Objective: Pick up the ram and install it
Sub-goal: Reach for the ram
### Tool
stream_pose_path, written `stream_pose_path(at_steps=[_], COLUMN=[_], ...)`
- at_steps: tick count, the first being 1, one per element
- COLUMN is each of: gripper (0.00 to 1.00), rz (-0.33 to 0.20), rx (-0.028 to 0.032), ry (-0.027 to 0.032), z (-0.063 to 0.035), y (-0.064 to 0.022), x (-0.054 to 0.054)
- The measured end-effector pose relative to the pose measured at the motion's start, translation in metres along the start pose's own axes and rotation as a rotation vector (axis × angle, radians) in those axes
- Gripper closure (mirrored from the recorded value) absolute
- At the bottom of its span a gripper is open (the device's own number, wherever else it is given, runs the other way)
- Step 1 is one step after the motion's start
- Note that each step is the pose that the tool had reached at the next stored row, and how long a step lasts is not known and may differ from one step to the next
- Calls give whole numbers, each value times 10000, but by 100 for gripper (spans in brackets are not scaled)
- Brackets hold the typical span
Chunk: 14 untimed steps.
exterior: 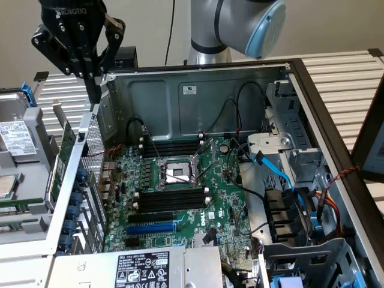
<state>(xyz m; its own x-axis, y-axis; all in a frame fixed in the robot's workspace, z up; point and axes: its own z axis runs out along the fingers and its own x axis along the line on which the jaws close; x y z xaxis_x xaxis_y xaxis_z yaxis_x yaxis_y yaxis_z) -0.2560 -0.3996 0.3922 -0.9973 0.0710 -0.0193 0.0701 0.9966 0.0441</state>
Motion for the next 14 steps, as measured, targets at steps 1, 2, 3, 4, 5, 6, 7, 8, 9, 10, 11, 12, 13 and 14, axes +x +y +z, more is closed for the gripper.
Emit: stream_pose_path(at_steps=[1,2,3,4,5,6,7,8,9,10,11,12,13,14], gripper=[89,89,89,89,89,89,89,89,89,89,89,89,89,89], rz=[0,-1,-3,-5,-6,-6,-5,-6,-6,-6,-5,-5,-5,-6], rx=[51,123,204,268,297,302,303,303,303,303,302,303,304,304], ry=[-4,-9,-15,-20,-21,-19,-17,-16,-16,-16,-17,-17,-16,-16], z=[-1,-2,-3,-3,-4,-3,-2,0,2,4,6,8,9,10], y=[-3,-6,-9,-13,-16,-19,-22,-26,-29,-32,-36,-39,-42,-46], x=[43,90,136,182,226,271,315,362,407,451,501,545,590,635])
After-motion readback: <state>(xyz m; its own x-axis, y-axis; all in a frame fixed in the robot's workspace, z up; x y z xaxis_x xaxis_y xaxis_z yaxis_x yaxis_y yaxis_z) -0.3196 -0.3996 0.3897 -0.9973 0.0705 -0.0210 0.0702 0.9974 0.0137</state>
